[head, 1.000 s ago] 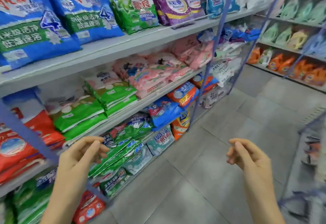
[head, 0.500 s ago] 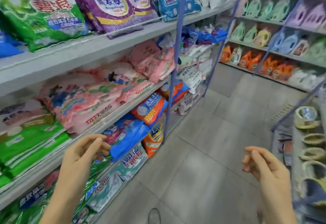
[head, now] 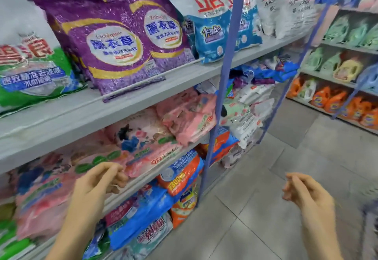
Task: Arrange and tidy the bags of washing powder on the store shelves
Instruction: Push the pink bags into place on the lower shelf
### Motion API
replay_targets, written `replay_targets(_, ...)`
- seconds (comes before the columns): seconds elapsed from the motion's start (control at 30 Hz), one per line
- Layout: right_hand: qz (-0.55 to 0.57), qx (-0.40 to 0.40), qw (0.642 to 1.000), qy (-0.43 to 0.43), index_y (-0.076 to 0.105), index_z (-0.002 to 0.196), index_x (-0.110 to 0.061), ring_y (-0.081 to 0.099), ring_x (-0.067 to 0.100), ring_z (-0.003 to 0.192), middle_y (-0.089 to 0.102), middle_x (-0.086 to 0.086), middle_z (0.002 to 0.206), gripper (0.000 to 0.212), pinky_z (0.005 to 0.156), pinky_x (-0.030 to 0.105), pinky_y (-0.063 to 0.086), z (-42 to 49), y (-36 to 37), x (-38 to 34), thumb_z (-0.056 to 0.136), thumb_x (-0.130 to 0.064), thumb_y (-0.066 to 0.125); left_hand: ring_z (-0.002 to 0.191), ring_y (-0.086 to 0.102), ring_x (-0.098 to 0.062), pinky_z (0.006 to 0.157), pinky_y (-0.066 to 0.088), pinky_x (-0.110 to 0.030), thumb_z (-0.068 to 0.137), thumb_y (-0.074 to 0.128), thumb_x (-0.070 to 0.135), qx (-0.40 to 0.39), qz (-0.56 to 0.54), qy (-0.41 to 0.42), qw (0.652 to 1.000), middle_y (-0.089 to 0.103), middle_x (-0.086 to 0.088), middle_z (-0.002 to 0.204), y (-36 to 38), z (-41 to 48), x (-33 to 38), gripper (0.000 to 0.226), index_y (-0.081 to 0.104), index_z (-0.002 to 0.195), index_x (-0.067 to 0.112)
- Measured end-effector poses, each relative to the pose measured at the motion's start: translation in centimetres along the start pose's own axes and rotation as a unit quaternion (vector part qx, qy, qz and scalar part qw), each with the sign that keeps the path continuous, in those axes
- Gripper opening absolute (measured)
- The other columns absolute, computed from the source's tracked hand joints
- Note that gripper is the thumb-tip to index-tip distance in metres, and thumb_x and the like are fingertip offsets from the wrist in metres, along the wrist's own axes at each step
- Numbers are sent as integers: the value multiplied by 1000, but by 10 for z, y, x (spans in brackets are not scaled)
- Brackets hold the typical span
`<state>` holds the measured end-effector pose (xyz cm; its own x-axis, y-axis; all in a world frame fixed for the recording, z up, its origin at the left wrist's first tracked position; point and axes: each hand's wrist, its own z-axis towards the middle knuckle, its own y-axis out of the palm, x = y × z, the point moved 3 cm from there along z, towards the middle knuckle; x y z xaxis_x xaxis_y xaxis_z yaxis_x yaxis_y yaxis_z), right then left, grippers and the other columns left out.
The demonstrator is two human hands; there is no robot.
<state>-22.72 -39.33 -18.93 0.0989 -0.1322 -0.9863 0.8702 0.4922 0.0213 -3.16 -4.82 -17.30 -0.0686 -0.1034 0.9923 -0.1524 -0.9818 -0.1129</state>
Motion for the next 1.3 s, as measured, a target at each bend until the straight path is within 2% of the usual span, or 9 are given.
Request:
replay_targets(0.17,-49,-152,987,-17,64,78,-15,57,-1,54,63,-4,57,24,52,9,45,84,77,31,91,1,53,64,65,-16,66,52,-35,90,55,24,96,8,-21,995,69,-9,73,24,16,-8,20,68,81,12)
replay_targets(0.33,-6,-271,950,156,57,100,-7,60,10,72,61,7,86,13,59,16,51,144,164,91,92,1,51,58,63,-9,53,51,-15,92,53,17,202,-18,-52,978,69,-8,69,56,13,-18,19,67,81,9)
replay_targets(0.47,-6,-237,938,252,45,89,-14,43,18,71,43,6,81,15,71,32,36,169,221,126,91,-8,58,55,63,-8,50,50,-13,94,50,10,263,-26,-67,962,69,-6,65,70,-1,-23,20,66,83,5)
replay_targets(0.63,69,-115,898,419,41,136,-6,49,31,118,46,15,136,50,95,42,41,177,259,147,92,-19,60,54,63,-10,49,50,-13,94,49,8,314,-17,-79,946,70,-11,66,70,-21,-19,20,66,83,4)
replay_targets(0.73,55,-124,883,450,54,103,-17,55,14,63,53,2,83,28,58,25,51,185,262,157,85,-33,68,54,63,-12,50,50,-13,93,50,5,340,-11,-78,937,69,-8,63,68,-27,-12,19,67,82,4)
replay_targets(0.9,13,-191,898,395,43,138,-9,56,17,69,60,8,92,67,54,29,47,198,268,160,83,-37,69,57,64,-15,50,52,-17,91,52,4,327,-7,-82,941,69,-14,70,69,-20,-9,16,67,87,2)
replay_targets(1.07,2,-303,920,248,35,143,-17,48,7,69,58,2,94,60,60,20,40,201,280,138,90,-22,62,60,63,-21,52,52,-20,91,52,7,300,-7,-99,949,68,-18,72,65,-3,-12,17,67,87,1)
replay_targets(1.23,-74,-469,878,54,56,78,-23,53,-6,49,54,-9,68,24,46,7,41,189,313,90,93,-5,54,60,64,-17,54,53,-21,89,54,14,273,2,-114,955,69,-12,70,57,18,-19,17,67,87,2)
replay_targets(1.3,-109,-544,832,-20,60,87,-18,51,-10,45,61,-11,72,20,47,4,41,177,328,76,95,-3,49,65,64,-19,58,54,-24,88,56,16,269,10,-119,956,69,-10,72,54,28,-22,17,67,89,4)
